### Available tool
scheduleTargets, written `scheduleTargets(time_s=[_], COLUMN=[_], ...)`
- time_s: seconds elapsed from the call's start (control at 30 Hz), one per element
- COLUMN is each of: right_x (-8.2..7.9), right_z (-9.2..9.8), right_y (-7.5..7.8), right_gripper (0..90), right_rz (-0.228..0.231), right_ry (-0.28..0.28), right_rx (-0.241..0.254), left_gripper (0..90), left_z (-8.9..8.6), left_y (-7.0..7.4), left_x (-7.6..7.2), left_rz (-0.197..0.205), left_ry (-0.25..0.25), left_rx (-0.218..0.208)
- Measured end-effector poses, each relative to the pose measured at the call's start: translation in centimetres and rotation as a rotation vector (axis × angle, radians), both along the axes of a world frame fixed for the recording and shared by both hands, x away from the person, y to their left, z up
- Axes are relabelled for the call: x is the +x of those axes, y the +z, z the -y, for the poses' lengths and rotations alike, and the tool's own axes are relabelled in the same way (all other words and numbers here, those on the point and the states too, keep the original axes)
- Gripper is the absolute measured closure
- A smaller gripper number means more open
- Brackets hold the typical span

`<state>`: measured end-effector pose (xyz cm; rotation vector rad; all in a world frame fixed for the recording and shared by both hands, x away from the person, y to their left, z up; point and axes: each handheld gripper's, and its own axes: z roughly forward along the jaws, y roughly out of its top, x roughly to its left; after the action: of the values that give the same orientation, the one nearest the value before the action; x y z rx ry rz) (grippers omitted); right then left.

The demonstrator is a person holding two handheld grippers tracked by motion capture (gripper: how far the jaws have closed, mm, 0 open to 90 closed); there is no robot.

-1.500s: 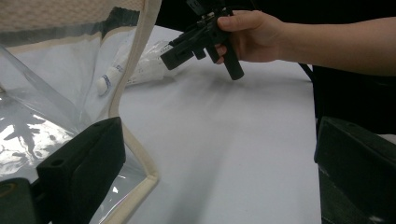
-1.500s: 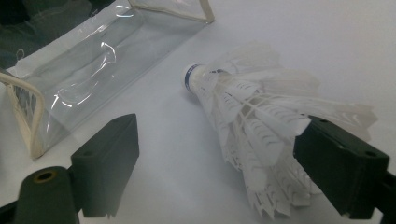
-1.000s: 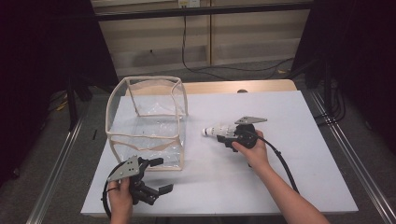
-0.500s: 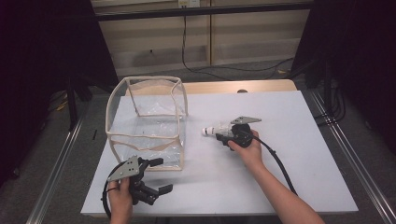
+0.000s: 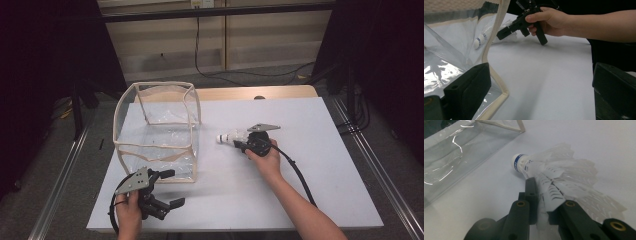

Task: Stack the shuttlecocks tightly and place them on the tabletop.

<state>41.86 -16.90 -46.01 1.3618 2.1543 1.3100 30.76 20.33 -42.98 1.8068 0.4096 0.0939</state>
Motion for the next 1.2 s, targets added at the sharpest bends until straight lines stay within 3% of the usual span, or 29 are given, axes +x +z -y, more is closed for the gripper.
scheduleTargets(time_s=[0.63,1.2], right_x=[-0.6,-1.1], right_z=[0.7,1.5], right_y=[1.3,2.8], right_gripper=[87.7,88.0], right_rz=[-0.010,0.001], right_ry=[0.062,0.081], right_rx=[0.024,0.050], left_gripper=[2.2,2.2], left_z=[-0.2,-0.3], left_y=[0.0,0.0], left_x=[-0.2,-0.2], left_rz=[0.000,0.004], left_ry=[0.002,0.001], left_rx=[-0.002,-0.007])
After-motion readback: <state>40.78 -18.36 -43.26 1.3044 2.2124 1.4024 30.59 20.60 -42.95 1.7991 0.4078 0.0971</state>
